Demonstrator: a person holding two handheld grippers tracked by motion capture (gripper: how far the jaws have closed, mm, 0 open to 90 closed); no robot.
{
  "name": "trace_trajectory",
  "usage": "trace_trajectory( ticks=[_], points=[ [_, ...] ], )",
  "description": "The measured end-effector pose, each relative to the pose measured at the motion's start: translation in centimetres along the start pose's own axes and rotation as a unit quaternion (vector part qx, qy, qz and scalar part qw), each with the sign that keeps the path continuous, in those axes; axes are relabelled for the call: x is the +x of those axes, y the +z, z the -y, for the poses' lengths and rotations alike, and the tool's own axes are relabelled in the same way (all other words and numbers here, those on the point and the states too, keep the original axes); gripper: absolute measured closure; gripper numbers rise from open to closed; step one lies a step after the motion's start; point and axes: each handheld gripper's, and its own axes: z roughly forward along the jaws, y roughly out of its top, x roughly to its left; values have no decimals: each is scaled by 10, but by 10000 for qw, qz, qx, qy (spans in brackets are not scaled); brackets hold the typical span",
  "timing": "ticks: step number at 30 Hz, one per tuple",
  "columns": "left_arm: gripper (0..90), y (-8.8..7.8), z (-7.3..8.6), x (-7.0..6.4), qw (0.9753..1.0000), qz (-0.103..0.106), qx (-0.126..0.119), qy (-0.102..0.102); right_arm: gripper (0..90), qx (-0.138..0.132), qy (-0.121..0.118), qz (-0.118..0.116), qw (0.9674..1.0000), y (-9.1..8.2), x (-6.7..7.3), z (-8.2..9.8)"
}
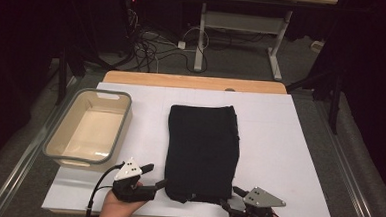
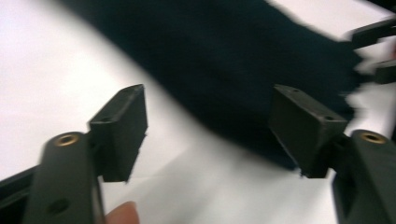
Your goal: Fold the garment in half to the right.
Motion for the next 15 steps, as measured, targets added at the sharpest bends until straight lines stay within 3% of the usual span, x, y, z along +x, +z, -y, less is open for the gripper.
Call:
trace_trajectory(
  ticks=[3, 5, 7, 10, 15],
  points=[
    [205, 3, -3, -16, 9995, 107, 106, 269, 434, 101, -32, 18, 9999, 6, 1, 0],
    [264, 9, -2, -21, 9985, 106, 260, 469, 487, 128, -122, 90, 9998, 8, 2, -1],
    [330, 14, 1, -24, 9969, 76, 460, 631, 626, 90, -166, 164, 9997, 6, 2, -2],
    [406, 16, 4, -23, 9961, 120, 554, 679, 837, 89, -267, 120, 9995, 3, 1, -1],
    [494, 19, 7, -27, 9946, 64, 694, 764, 867, 83, -304, 87, 9995, -3, 8, 3]
  ],
)
